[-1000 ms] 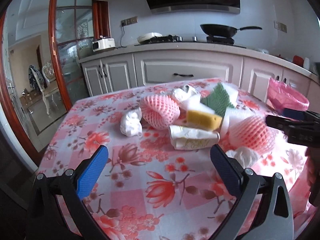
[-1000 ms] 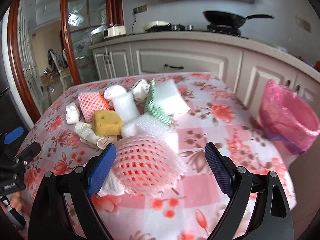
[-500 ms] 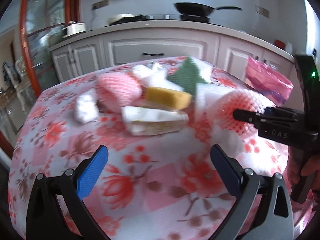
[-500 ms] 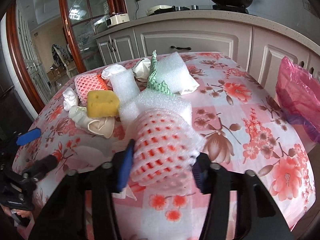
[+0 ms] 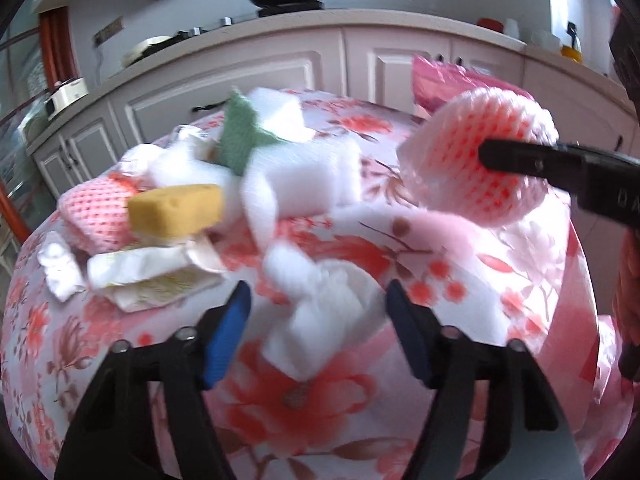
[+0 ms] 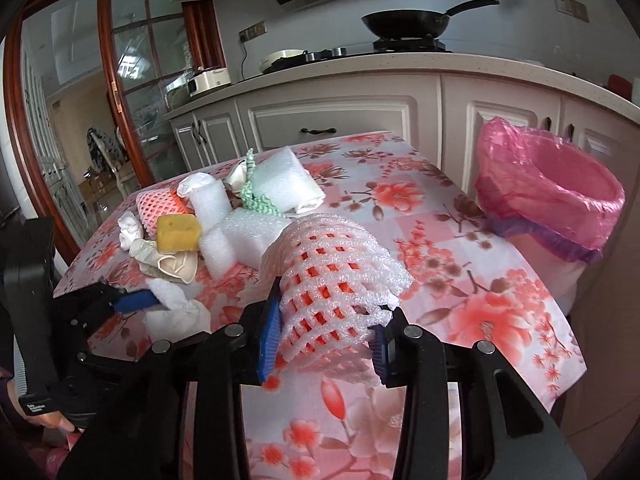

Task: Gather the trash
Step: 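Grasp the pink foam net with the right tool while the left tool grasps a white tissue, then carry both items to the pink bin and open both tools to drop them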

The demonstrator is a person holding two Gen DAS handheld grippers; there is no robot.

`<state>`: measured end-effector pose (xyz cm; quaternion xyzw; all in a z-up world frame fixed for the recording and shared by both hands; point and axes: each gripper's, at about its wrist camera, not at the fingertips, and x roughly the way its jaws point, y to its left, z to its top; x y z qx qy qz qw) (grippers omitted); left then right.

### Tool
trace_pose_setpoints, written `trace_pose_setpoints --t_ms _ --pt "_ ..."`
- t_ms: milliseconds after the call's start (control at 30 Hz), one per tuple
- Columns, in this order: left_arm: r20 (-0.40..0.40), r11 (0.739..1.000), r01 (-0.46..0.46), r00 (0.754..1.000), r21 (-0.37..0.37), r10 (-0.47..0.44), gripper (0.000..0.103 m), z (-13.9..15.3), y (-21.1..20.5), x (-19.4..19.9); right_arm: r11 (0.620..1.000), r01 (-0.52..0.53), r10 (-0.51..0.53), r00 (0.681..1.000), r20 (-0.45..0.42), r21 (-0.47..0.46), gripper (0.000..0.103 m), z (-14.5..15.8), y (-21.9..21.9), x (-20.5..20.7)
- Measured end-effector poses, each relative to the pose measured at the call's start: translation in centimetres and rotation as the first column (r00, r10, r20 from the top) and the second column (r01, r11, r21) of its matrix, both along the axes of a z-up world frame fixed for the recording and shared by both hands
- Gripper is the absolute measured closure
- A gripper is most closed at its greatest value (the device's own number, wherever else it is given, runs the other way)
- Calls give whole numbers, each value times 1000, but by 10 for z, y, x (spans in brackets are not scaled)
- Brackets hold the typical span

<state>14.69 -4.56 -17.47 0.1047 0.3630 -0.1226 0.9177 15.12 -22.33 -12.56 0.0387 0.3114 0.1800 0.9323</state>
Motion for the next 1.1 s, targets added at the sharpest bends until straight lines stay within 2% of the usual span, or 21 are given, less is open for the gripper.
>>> trace_pose_setpoints --t_ms 33,133,233,400,567,833,1100 --pt "7 1000 14 1000 12 -14 53 -1 -4 -2 1000 6 -6 1000 -2 5 66 -1 -3 0" --pt "30 999 34 999 42 -36 68 -1 -11 -6 1000 21 -21 1000 1 13 66 -2 -6 -1" --pt "61 998 43 997 41 -45 80 6 -11 -9 999 41 -41 999 17 21 66 0 -10 -4" --pt "132 998 62 989 26 -65 83 28 -17 -8 995 90 -92 994 63 36 66 14 -23 -7" --pt "203 994 106 974 -4 -103 84 51 -42 4 987 156 -159 981 113 37 66 29 -43 -5" --pt "321 983 168 937 -73 -136 84 91 -91 38 956 292 -287 937 201 9 66 54 -89 11" --pt "367 965 214 919 -155 -145 84 116 -133 79 918 393 -361 884 297 -57 66 72 -127 35"
